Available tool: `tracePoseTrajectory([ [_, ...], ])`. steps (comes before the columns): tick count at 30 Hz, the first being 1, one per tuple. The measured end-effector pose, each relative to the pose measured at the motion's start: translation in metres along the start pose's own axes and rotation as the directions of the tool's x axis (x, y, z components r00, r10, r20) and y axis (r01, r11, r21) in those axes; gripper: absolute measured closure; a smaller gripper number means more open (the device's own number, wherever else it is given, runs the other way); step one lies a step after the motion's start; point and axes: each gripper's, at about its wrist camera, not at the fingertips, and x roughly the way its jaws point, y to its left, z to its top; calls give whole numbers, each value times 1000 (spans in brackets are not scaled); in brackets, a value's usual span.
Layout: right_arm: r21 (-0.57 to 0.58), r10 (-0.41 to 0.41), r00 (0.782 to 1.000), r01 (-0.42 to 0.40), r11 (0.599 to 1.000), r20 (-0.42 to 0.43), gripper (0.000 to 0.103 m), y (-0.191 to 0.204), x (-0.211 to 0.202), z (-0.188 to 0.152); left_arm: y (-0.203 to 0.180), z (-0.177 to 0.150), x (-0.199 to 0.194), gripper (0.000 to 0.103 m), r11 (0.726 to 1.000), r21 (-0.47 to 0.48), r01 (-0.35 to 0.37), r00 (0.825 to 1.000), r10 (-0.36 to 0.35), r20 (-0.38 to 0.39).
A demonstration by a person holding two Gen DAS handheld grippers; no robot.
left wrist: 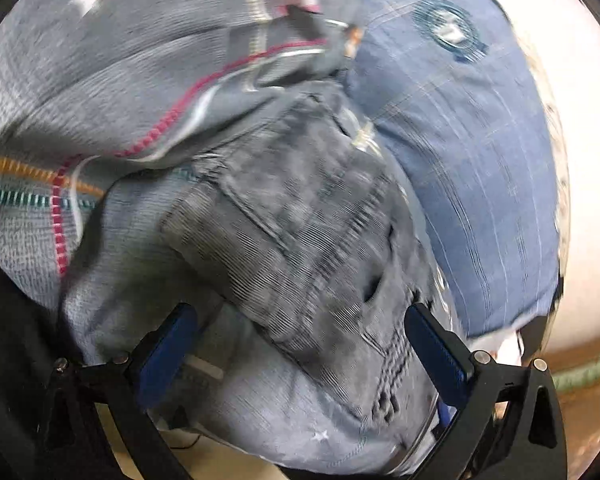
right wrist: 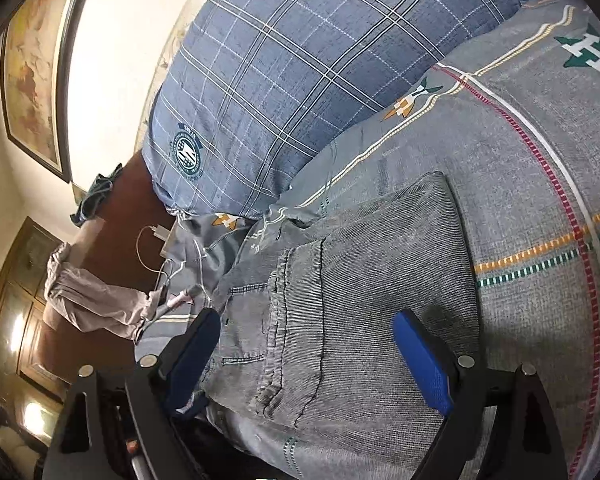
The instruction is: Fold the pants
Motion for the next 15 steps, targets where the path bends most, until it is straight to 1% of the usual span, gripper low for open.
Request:
tracePoseTrajectory([
  [4,-10,6,1000,-6,1000,11,13,2,-4,0,2,7,12,0,1000,-20,22,1000,-22,-18],
  [6,-14,1,1000,-1,1000,11,13,3,-4,-1,4,12,17,0,999,-35,15,1000,-15,-9],
  [9,-23,-10,1000,10,1000,9,13,2,-4,-1,7,19,21,1,998,-60,24,1000,-24,9],
  [12,-32,-29,1000,28,999,-4,13,3,2,-2,9,25,15,2,998,-55,42,999,-40,35],
  [13,-41,-43,999,42,998,-12,13,3,5,-3,6,27,14,10,998,-37,44,998,-42,45],
  [14,-48,-57,998,56,997,-17,13,3,8,-4,3,27,14,17,1000,-8,30,998,-29,47],
  [15,-52,-69,997,68,996,-22,13,2,10,-5,0,28,17,32,1000,20,10,999,-11,45],
])
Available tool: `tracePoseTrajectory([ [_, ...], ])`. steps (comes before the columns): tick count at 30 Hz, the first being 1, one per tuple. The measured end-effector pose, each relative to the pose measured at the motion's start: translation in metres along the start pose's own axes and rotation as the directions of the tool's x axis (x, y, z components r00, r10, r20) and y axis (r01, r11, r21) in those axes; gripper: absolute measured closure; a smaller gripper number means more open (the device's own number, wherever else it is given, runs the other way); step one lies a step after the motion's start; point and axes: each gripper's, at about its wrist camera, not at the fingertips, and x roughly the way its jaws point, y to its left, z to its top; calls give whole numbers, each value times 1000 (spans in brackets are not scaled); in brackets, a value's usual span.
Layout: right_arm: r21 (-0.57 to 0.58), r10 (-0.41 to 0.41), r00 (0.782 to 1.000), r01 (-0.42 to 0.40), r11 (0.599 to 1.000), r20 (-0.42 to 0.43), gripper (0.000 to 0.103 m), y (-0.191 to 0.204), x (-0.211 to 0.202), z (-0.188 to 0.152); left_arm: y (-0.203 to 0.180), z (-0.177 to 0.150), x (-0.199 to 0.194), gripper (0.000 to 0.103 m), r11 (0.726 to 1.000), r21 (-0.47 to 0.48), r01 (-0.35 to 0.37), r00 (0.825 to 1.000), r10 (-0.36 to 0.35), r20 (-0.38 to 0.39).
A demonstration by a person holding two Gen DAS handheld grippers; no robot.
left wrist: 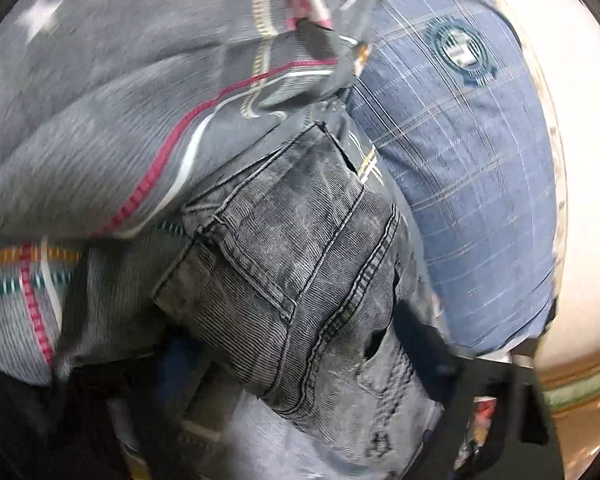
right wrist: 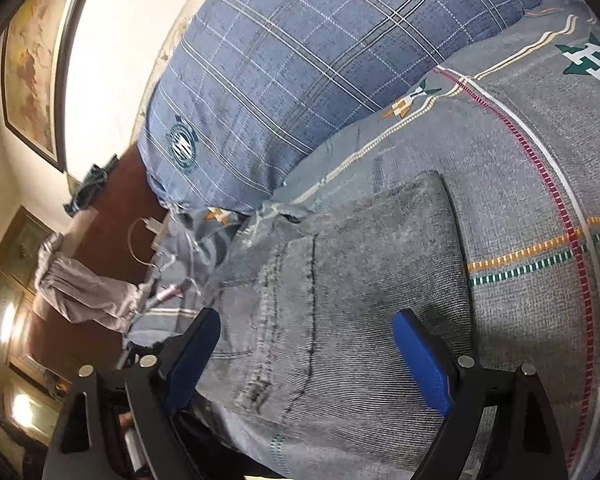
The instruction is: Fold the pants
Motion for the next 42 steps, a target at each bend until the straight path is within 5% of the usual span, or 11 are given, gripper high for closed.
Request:
tracePoseTrajectory([
  [4,3,-42,999,43,999,-14,13,-3,8,-3,-4,-3,5,58,990,90,-112,994,111,10],
  [7,-20,-70,998,70,997,3,13,7,5,-4,-4,-6,6,65,972,161,-173,985,171,24],
  [14,-155,-104,993,94,983,-59,13,68,26,-20,-16,-12,9,68,934,271,-232,973,222,68],
  [25,-337,-190,958,110,935,-214,13,166,144,-20,-14,-14,6,70,928,306,-213,977,203,65],
  [27,-345,-234,937,136,929,-260,13,164,171,-26,-13,-15,5,70,928,307,-210,978,200,65],
  [29,-351,-309,891,187,918,-333,11,152,200,-33,-13,-16,5,69,927,310,-209,978,199,64],
  [30,-383,-310,903,184,905,-298,7,159,200,-35,-13,-16,5,69,926,314,-209,978,199,64],
  [32,-395,-362,875,224,891,-320,6,166,205,-36,-13,-16,5,69,926,317,-206,978,197,62],
  [38,-325,-259,918,157,933,-300,7,180,195,-19,-13,-15,6,70,928,315,-201,979,194,55],
  [41,-225,-262,878,183,957,-400,5,145,225,-18,-13,-15,5,69,928,316,-198,980,192,53],
  [42,-210,-229,899,159,965,-372,2,144,223,-16,-13,-15,5,69,928,315,-196,980,190,51],
])
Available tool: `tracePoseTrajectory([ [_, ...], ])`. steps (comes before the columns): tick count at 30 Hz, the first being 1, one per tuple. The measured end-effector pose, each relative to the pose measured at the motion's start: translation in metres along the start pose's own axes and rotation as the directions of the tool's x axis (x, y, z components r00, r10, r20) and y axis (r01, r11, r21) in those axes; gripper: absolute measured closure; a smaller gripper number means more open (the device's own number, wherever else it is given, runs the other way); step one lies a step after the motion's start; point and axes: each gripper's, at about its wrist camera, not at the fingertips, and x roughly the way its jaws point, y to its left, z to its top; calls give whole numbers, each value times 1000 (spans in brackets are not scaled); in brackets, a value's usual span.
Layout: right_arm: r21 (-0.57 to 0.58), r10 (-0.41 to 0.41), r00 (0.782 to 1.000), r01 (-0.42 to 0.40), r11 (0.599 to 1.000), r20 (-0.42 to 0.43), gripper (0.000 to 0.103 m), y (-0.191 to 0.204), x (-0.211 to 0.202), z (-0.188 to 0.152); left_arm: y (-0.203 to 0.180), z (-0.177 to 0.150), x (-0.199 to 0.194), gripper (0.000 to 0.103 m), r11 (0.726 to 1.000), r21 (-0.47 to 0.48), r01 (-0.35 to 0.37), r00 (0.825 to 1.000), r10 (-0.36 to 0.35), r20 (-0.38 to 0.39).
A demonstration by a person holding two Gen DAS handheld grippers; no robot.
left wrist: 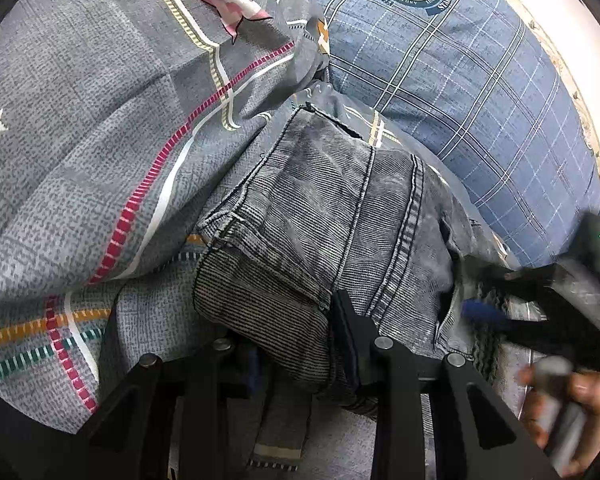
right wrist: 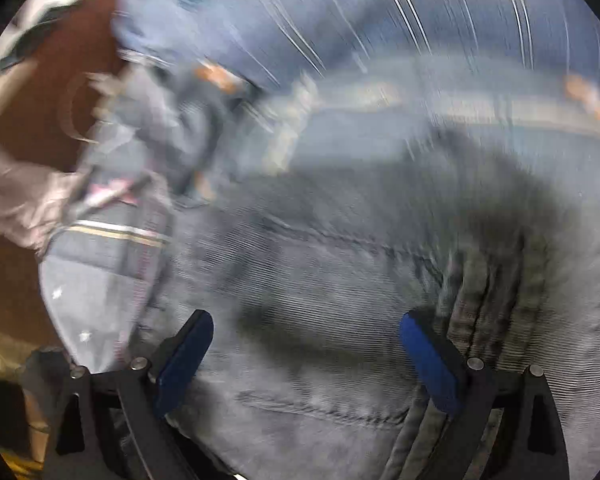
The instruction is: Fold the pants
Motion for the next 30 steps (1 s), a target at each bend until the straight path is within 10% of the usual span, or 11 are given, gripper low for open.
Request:
tracePoseTrajectory([
  [6,40,61,997,-62,997,38,4,12,-19,12,1,0,0,69,1000,-2,-1,1000,1,2],
  [9,50,27,997,-24,998,-74,1,1,18,10,-1,-1,1,69,1000,3,-7,1000,7,8],
  [19,83,142,988,-146,986,55,1,-16,-24,-7,-5,-1,3,69,999,35,-40,999,39,20],
  [30,32,78,978,-86,996,191,1,-75,-114,-66,-19,-6,8,69,983,115,-143,988,136,69],
])
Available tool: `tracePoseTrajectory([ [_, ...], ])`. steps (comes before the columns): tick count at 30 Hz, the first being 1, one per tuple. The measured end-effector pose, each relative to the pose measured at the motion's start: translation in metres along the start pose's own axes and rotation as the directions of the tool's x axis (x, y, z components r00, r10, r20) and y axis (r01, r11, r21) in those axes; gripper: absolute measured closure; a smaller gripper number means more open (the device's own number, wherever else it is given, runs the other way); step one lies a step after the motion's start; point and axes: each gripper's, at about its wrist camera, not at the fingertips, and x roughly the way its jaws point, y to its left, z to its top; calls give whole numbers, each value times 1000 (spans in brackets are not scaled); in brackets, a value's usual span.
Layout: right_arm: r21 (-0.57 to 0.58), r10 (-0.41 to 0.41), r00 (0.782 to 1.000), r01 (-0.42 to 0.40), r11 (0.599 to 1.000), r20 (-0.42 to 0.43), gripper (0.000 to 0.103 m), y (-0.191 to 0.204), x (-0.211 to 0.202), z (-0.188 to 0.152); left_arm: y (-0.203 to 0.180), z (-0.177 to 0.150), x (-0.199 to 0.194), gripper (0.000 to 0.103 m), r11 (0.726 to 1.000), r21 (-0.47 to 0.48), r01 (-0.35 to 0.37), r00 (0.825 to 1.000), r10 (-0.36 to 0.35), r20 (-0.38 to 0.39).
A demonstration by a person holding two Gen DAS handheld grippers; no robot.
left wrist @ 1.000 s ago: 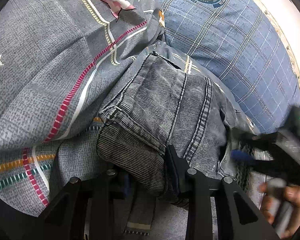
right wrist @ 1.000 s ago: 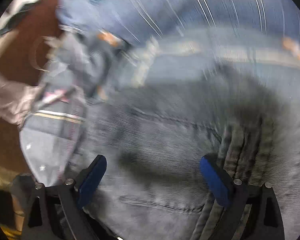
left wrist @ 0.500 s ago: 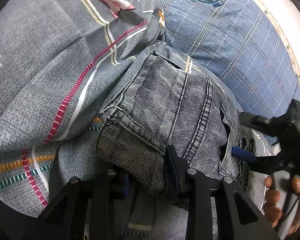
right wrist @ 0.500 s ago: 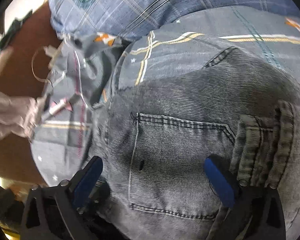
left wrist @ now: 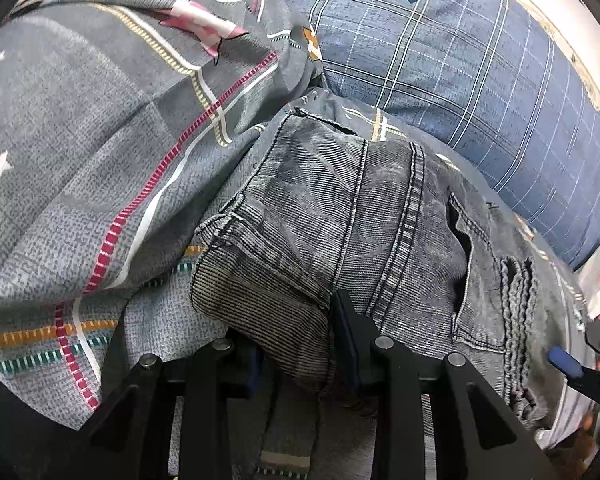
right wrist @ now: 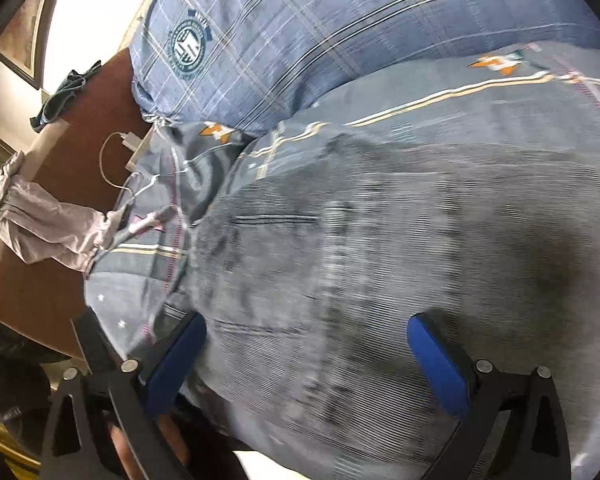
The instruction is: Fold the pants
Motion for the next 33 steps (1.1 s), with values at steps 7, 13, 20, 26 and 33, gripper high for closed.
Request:
tracePoseTrajectory([
  [7,109,87,995,-92,990,53,2,-55,-13,-11,-12,0,-1,70,995,58,-84,996,83,14],
  [13,166,165,983,-176,970,79,2,-69,-19,-10,-28,11,-21,83,989,90,-121,992,117,45],
  [20,225,225,969,-244,943,106,2,-79,-22,-10,-82,27,-68,86,983,169,-72,985,44,164],
  [26,288,262,931,-331,899,255,2,-101,-56,-13,-202,-5,-106,86,875,483,-36,955,-111,273],
  [33,463,48,830,-358,811,556,2,-173,-131,-44,-316,-103,-72,82,599,795,90,969,-236,68],
])
